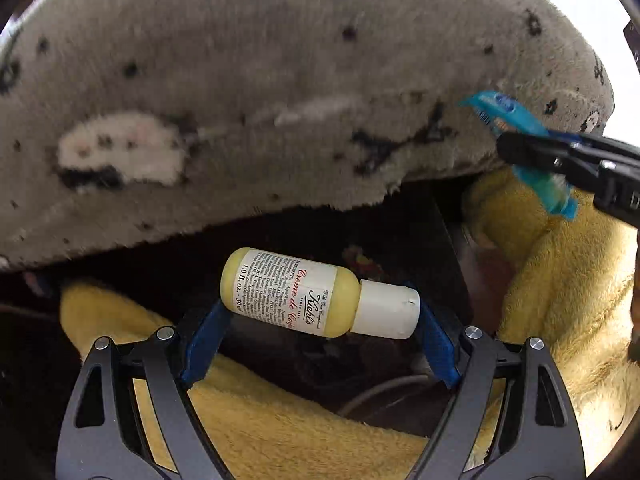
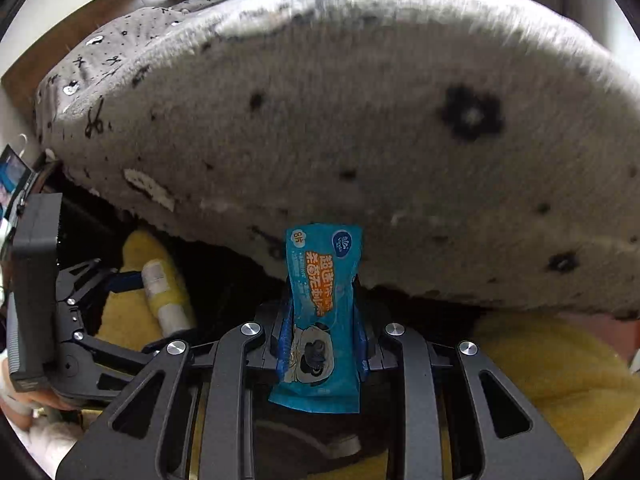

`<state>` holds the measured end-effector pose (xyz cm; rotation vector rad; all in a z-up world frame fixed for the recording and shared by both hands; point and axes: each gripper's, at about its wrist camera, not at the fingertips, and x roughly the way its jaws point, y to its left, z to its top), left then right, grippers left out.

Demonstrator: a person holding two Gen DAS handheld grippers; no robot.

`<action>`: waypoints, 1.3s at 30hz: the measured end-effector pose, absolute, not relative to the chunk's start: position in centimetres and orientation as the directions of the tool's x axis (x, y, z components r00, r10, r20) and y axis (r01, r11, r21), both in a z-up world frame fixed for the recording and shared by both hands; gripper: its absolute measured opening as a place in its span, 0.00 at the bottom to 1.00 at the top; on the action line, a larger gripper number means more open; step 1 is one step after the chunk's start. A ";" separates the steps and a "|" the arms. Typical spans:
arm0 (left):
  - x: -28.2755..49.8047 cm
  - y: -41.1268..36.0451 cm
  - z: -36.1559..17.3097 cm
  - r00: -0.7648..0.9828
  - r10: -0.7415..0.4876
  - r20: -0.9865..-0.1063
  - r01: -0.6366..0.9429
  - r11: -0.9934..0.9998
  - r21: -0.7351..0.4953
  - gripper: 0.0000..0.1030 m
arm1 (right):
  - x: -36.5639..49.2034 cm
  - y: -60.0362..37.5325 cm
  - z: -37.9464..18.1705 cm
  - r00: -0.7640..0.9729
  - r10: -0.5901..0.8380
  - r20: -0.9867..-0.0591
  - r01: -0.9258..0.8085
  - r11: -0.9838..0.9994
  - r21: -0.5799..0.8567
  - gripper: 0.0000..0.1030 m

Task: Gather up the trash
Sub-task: 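Carry the wrapper and bottle with both tools down past the bed edge to the bin, then open both tools to drop the wrapper and bottle into the bin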

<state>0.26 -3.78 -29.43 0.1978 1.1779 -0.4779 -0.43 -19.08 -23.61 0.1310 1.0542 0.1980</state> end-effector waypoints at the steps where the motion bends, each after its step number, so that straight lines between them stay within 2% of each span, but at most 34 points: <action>1: 0.4 -3.7 -29.8 0.278 -0.266 -0.923 0.454 0.883 -0.118 0.78 | -0.3 -19.0 -24.4 0.457 0.238 -0.857 -0.096 0.971 0.219 0.25; 12: 1.2 -3.7 -32.9 0.174 -0.296 -0.939 0.425 0.883 -0.200 0.78 | 0.0 -18.3 -27.9 0.344 0.260 -0.902 -0.085 0.966 0.246 0.26; 21: 1.3 -3.9 -33.3 0.161 -0.286 -0.945 0.415 0.888 -0.198 0.78 | 0.4 -18.0 -27.8 0.346 0.245 -0.906 -0.073 0.969 0.234 0.35; 22: 1.3 -3.7 -33.3 0.159 -0.286 -0.945 0.412 0.889 -0.200 0.79 | 0.3 -18.1 -27.7 0.352 0.240 -0.905 -0.066 0.971 0.231 0.40; 23: 1.4 -3.4 -33.1 0.162 -0.289 -0.943 0.409 0.890 -0.203 0.83 | 0.4 -18.3 -27.5 0.357 0.236 -0.904 -0.059 0.971 0.230 0.50; 24: 1.4 -3.2 -33.0 0.168 -0.291 -0.942 0.407 0.890 -0.203 0.88 | 0.4 -18.6 -27.4 0.365 0.232 -0.902 -0.050 0.972 0.229 0.54; 26: 1.4 -2.9 -32.4 0.184 -0.294 -0.938 0.410 0.890 -0.199 0.92 | 0.5 -19.0 -27.1 0.377 0.222 -0.899 -0.036 0.974 0.225 0.63; 28: 1.2 -2.9 -31.9 0.194 -0.297 -0.935 0.414 0.889 -0.197 0.92 | 0.5 -19.3 -26.8 0.383 0.213 -0.899 -0.028 0.975 0.219 0.64; 30: 1.0 -2.8 -31.3 0.212 -0.293 -0.932 0.416 0.890 -0.185 0.92 | 0.5 -19.6 -26.4 0.393 0.207 -0.896 -0.022 0.976 0.216 0.70; 33: 0.9 -2.3 -30.4 0.243 -0.285 -0.927 0.413 0.895 -0.167 0.92 | 0.5 -20.0 -25.6 0.415 0.188 -0.890 -0.014 0.980 0.200 0.83; 35: 0.9 -2.0 -29.5 0.263 -0.284 -0.922 0.407 0.899 -0.161 0.92 | 0.3 -20.5 -24.6 0.442 0.164 -0.882 -0.002 0.983 0.182 0.96; 39: 1.0 -1.1 -27.2 0.323 -0.285 -0.902 0.392 0.908 -0.146 0.92 | -0.3 -21.9 -21.8 0.514 0.114 -0.850 0.030 0.988 0.150 0.97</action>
